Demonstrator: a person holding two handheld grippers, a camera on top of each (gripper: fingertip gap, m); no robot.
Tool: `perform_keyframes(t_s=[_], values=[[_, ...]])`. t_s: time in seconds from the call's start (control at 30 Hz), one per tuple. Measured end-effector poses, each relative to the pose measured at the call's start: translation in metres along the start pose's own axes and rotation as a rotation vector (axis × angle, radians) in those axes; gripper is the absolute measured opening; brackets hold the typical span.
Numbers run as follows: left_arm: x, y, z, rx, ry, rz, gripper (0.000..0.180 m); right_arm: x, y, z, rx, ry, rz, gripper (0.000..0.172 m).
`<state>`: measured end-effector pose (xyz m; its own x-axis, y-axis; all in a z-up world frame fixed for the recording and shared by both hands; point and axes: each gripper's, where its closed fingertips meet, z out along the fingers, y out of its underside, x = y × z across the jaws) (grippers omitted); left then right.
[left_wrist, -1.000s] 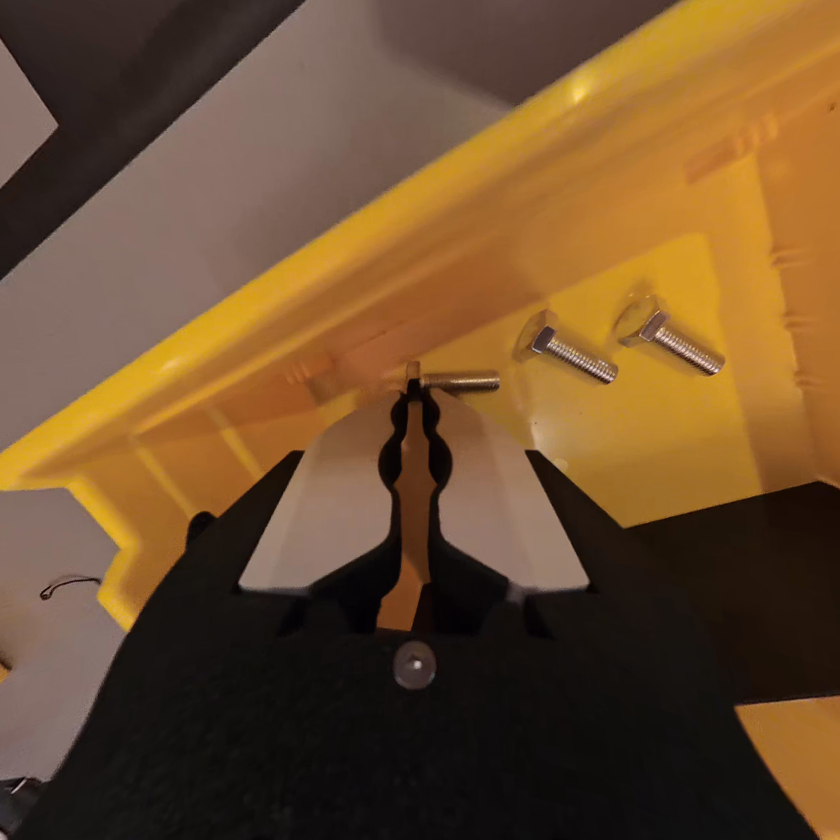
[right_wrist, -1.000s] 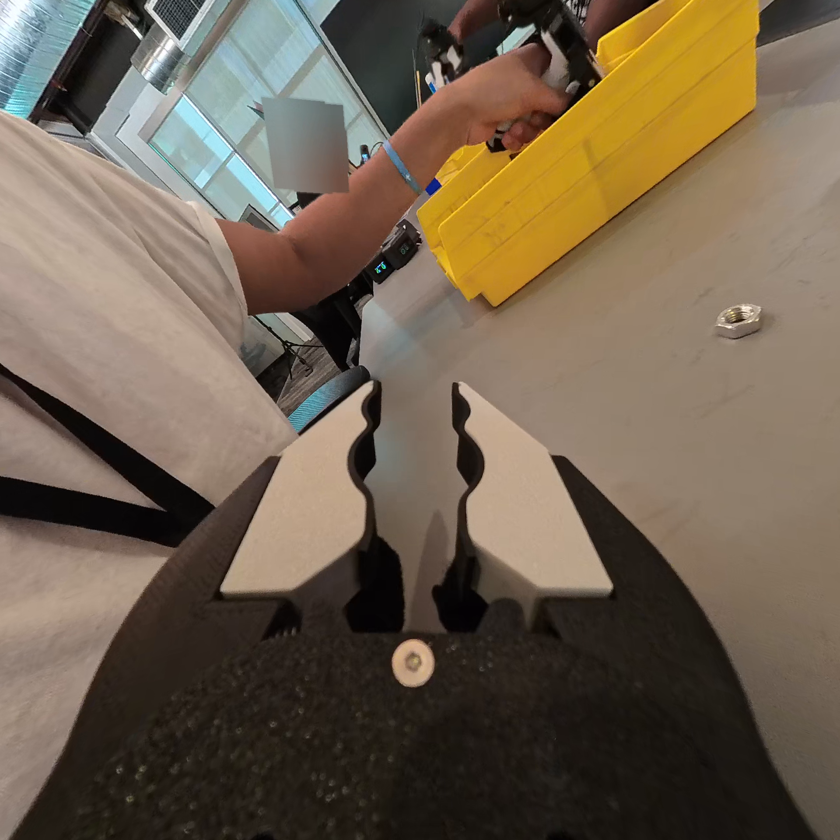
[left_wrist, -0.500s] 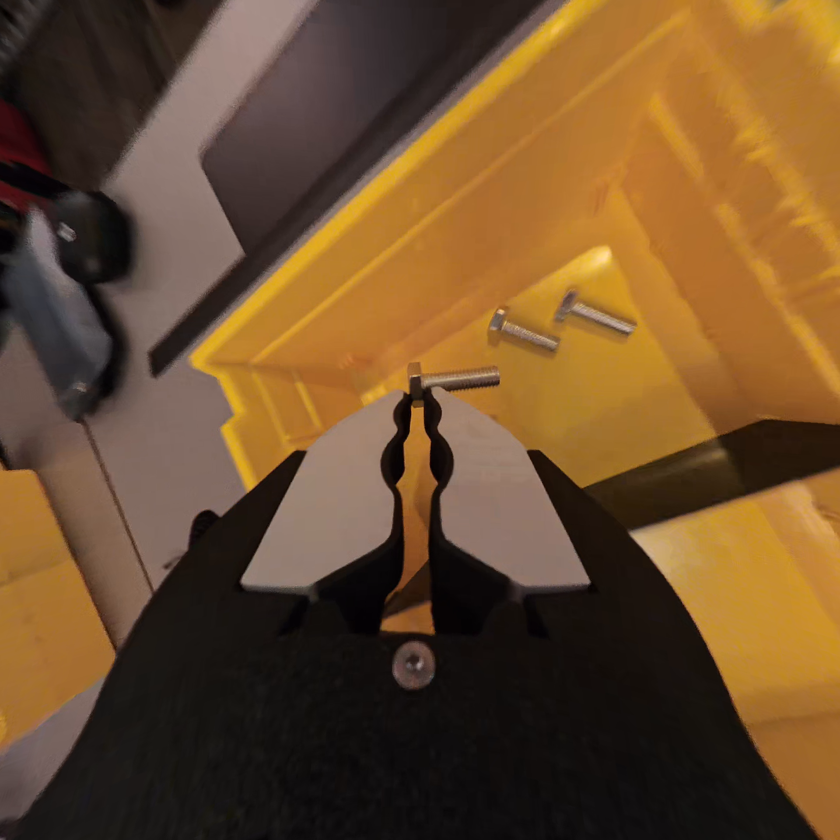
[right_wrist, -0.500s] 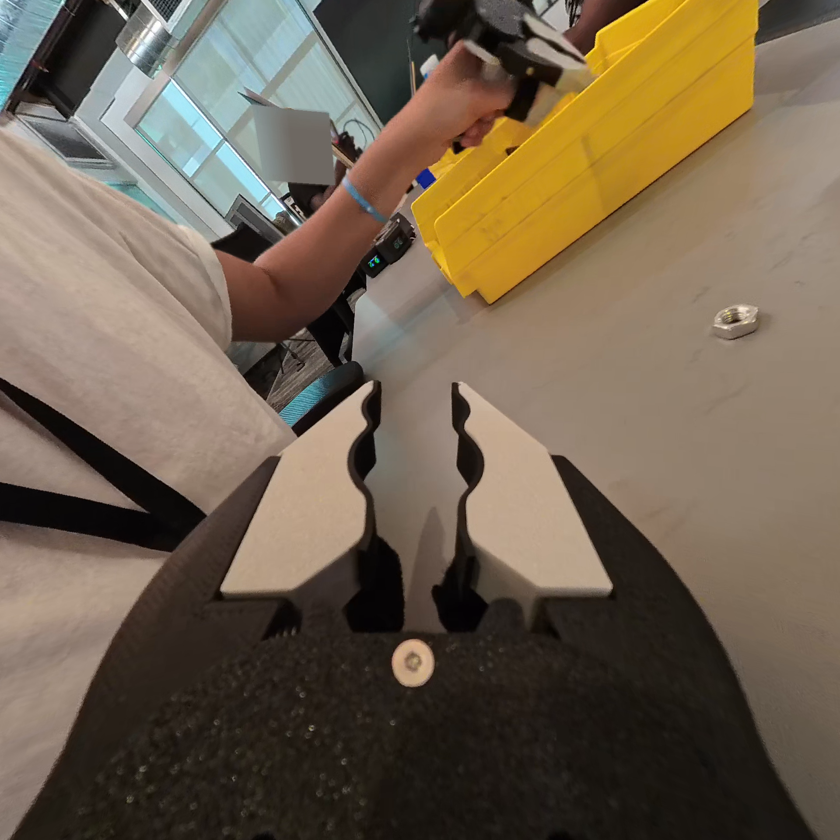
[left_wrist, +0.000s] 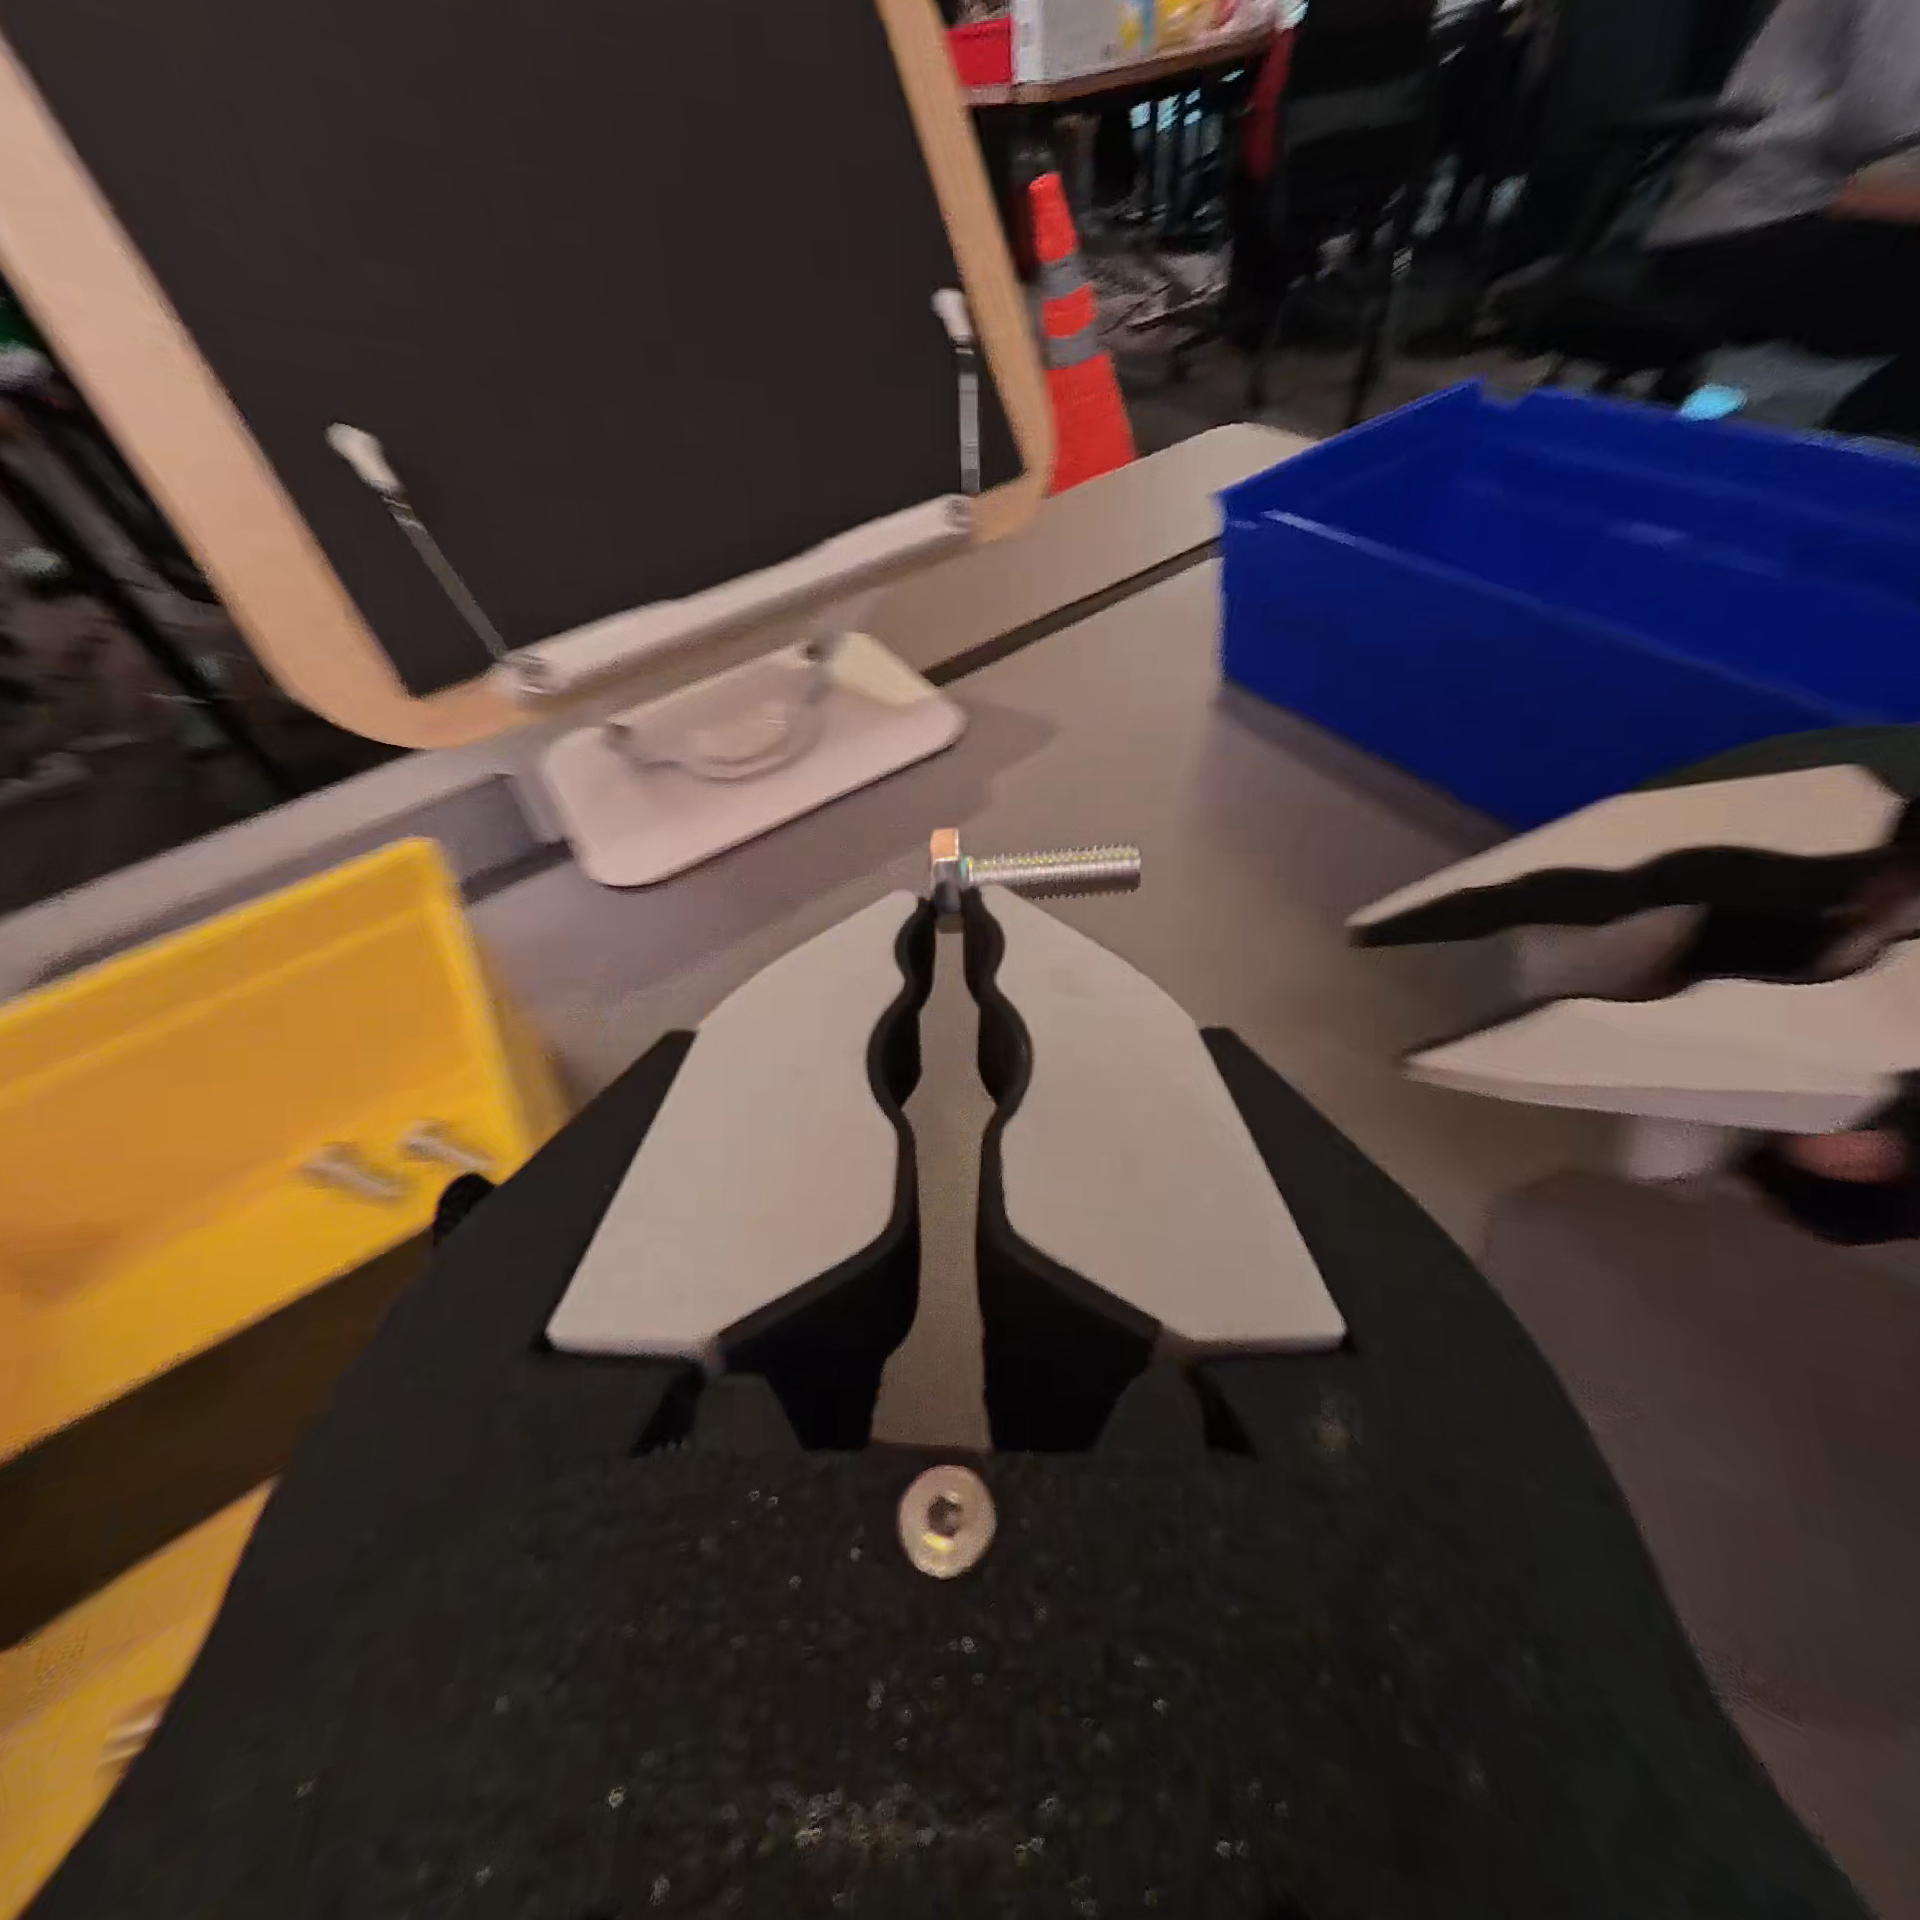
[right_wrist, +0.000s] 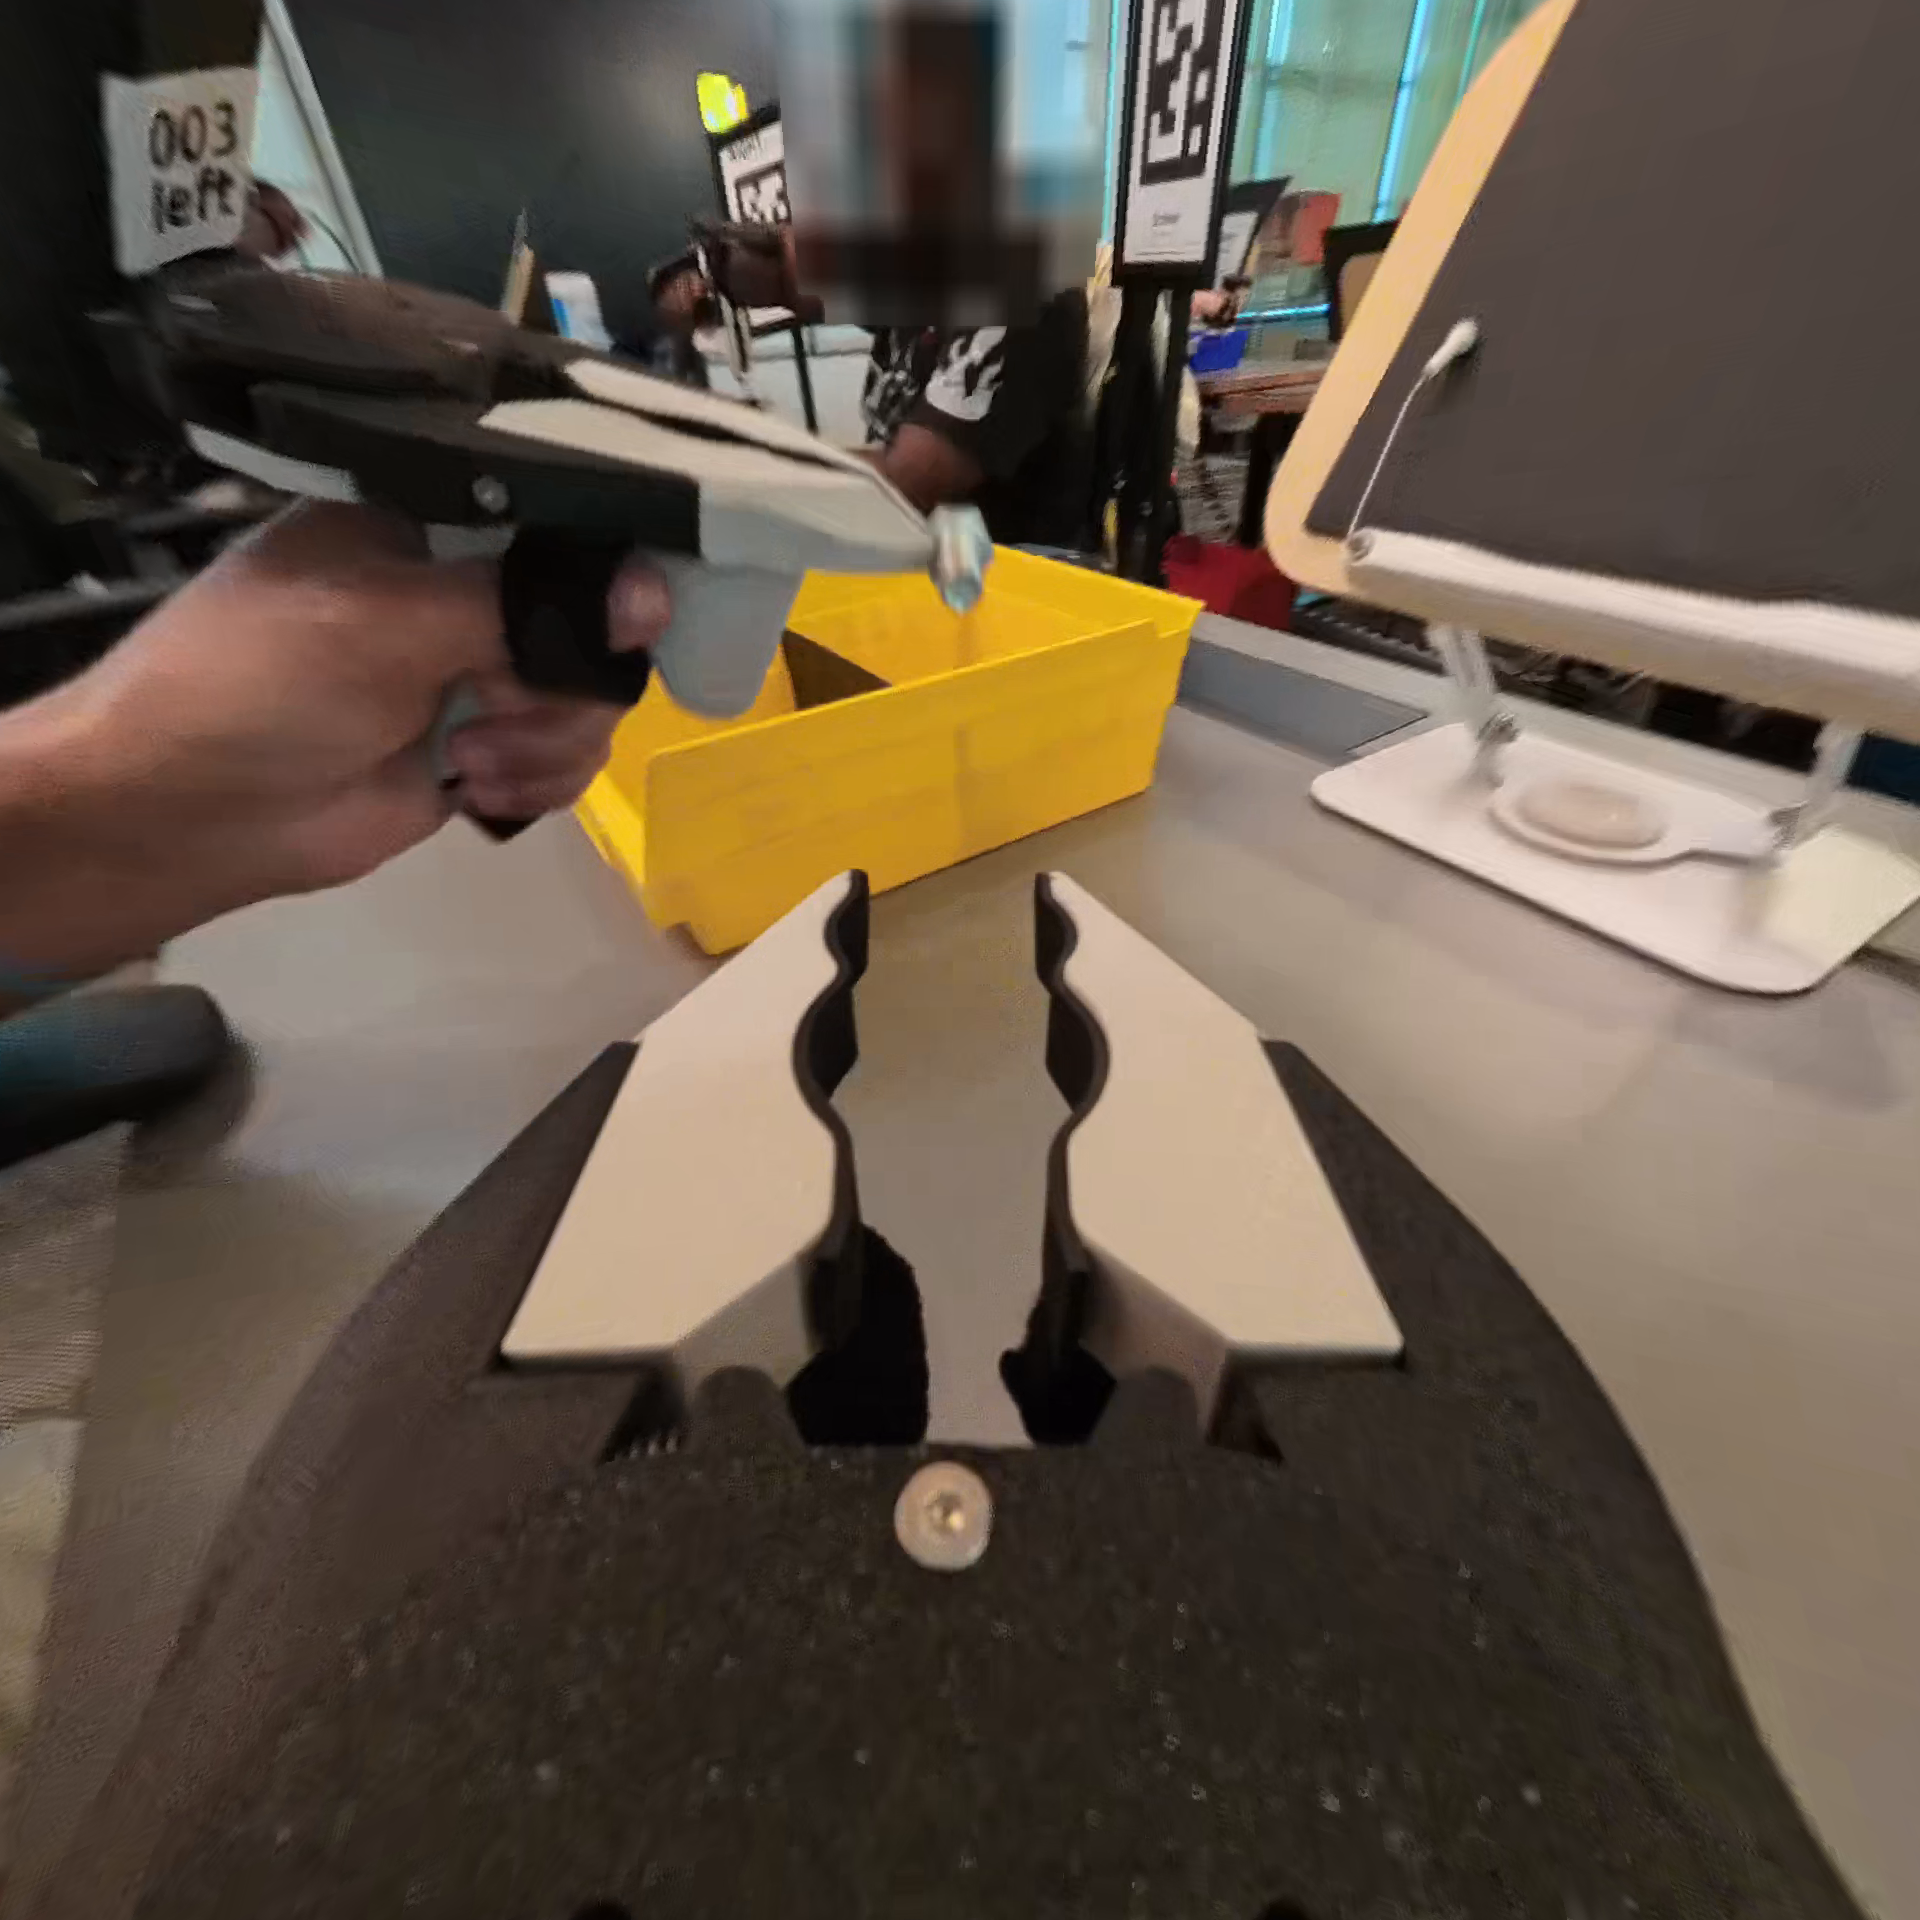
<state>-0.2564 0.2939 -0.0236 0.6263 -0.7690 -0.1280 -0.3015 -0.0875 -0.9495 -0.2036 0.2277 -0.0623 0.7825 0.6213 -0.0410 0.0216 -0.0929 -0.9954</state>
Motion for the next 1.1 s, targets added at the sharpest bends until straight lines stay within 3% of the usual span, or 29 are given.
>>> perform_keyframes(t_s=[0.23,0.4,0.57,0.67,0.73,0.77,0.87,1.0,1.1], values=[[0.071,0.028,0.009,-0.039,0.172,-0.095,0.005,-0.004,0.013,-0.012,-0.038,0.085,-0.235,0.031],[0.091,0.038,0.010,-0.061,0.225,-0.106,0.005,-0.001,0.014,-0.012,-0.057,0.095,-0.313,0.031],[0.101,0.044,0.009,-0.072,0.255,-0.097,0.005,0.000,0.016,-0.015,-0.057,0.091,-0.348,0.009],[0.103,0.045,0.009,-0.058,0.269,-0.061,0.005,0.001,0.019,-0.016,-0.077,0.083,-0.356,0.009],[0.107,0.049,0.011,-0.034,0.318,-0.014,0.012,0.004,0.022,-0.018,-0.094,0.053,-0.301,0.009],[0.108,0.051,0.011,-0.017,0.349,0.000,0.030,0.006,0.024,-0.020,-0.101,0.031,-0.253,0.009],[0.110,0.055,0.010,0.055,0.450,0.002,0.040,0.005,0.024,-0.025,-0.095,-0.127,-0.026,0.009],[0.120,0.046,-0.002,0.129,0.637,-0.057,0.037,0.004,0.018,-0.034,-0.056,-0.328,0.313,0.009],[0.117,0.052,0.000,0.127,0.632,-0.022,0.036,0.001,0.020,-0.037,-0.092,-0.394,0.376,0.009]])
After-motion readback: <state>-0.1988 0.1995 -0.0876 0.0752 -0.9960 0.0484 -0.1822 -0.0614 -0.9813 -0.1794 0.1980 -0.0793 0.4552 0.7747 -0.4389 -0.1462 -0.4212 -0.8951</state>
